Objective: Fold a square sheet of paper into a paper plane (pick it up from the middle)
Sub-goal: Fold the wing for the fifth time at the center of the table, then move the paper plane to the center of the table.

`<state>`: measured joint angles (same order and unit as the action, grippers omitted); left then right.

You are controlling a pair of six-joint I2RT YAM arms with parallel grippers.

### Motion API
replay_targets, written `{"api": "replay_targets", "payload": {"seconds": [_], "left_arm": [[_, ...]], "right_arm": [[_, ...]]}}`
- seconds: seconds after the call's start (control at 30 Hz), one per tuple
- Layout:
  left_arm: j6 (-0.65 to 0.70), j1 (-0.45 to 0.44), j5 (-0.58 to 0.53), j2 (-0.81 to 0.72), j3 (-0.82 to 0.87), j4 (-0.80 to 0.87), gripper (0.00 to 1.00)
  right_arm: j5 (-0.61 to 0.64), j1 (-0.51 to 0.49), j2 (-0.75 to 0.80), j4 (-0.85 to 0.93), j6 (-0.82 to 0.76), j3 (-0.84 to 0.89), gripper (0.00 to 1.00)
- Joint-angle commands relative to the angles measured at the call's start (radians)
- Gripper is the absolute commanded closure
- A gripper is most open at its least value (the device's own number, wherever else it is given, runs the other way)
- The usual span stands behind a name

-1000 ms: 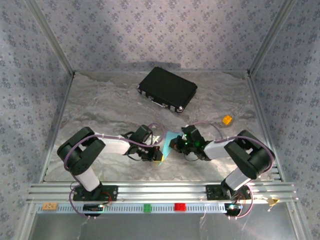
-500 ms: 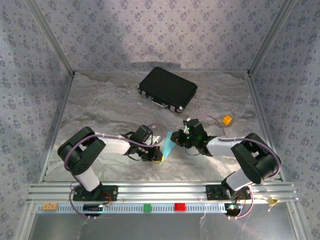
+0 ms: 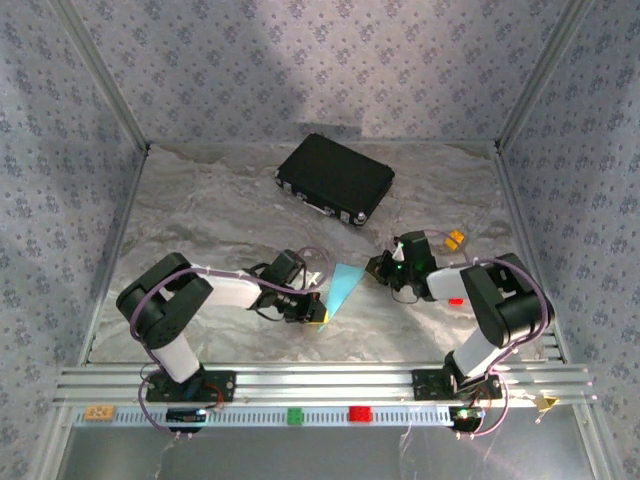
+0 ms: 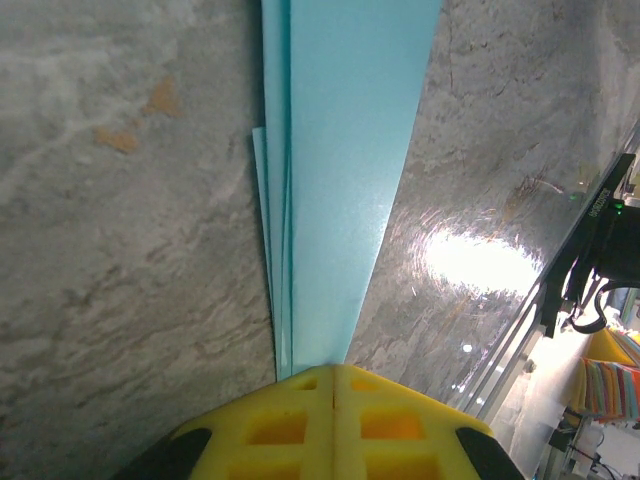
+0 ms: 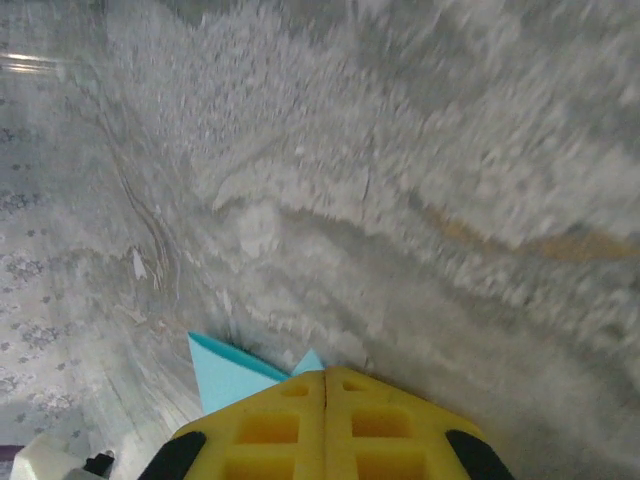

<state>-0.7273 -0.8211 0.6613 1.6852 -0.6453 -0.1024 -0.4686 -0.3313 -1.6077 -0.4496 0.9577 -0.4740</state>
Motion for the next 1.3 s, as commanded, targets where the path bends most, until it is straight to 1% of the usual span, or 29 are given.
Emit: {"api": "replay_targets", "payload": {"seconds": [0.0,0.1,0.23,0.3,0.37,0.43,0.5,0.63,0.73,0.8,0.93,1.0,1.07,1.2,1.27], "left_arm": [[-0.01,-0.01,-0.036,0.03,0.006,0.073,1.0],[-0.03,-0.012,-0.042,0.013,-0.003,0.078,1.0],[-0.076,-0.026,-0.059,-0.014,-0.034,0.092,1.0],[-0.094,-0.034,-0.065,-0.026,-0.051,0.102,0.99],[-0.11,-0.051,-0.058,-0.047,-0.064,0.101,0.96],[-0.092,-0.078,-0.08,-0.088,-0.07,0.114,0.92],[-0.061,-0.087,-0.116,-0.13,-0.067,0.139,0.89],[-0.012,-0.069,-0.202,-0.236,-0.055,0.24,0.83],[0.019,-0.037,-0.199,-0.28,-0.038,0.241,0.79],[0.046,0.005,-0.191,-0.271,-0.051,0.261,0.78],[0.065,0.078,-0.114,-0.204,-0.096,0.231,0.77],[0.079,0.084,-0.097,-0.166,-0.127,0.232,0.73],[0.088,0.084,-0.084,-0.124,-0.145,0.229,0.73],[0.075,0.086,-0.037,-0.045,-0.167,0.189,0.74],[0.073,0.085,-0.04,-0.023,-0.177,0.199,0.74]], "right_arm": [[-0.058,0.036,-0.013,0.006,-0.031,-0.035,0.95],[-0.067,0.041,0.039,0.048,-0.039,-0.055,0.93],[-0.008,0.033,0.13,0.228,-0.088,-0.082,0.93],[0.017,0.025,0.177,0.279,-0.077,-0.061,0.92],[0.023,0.014,0.23,0.302,-0.058,-0.031,0.91],[0.075,-0.017,0.307,0.334,-0.052,0.013,0.89],[0.117,-0.051,0.375,0.334,-0.041,0.065,0.88],[0.166,-0.124,0.486,0.343,-0.003,0.125,0.85],[0.206,-0.189,0.538,0.368,0.009,0.138,0.83],[0.221,-0.222,0.55,0.367,0.024,0.143,0.83],[0.231,-0.263,0.55,0.374,0.045,0.138,0.82],[0.24,-0.288,0.556,0.378,0.054,0.138,0.82],[0.263,-0.314,0.566,0.379,0.061,0.14,0.81],[0.269,-0.355,0.559,0.361,0.069,0.146,0.81],[0.285,-0.369,0.553,0.367,0.069,0.144,0.82]]}}
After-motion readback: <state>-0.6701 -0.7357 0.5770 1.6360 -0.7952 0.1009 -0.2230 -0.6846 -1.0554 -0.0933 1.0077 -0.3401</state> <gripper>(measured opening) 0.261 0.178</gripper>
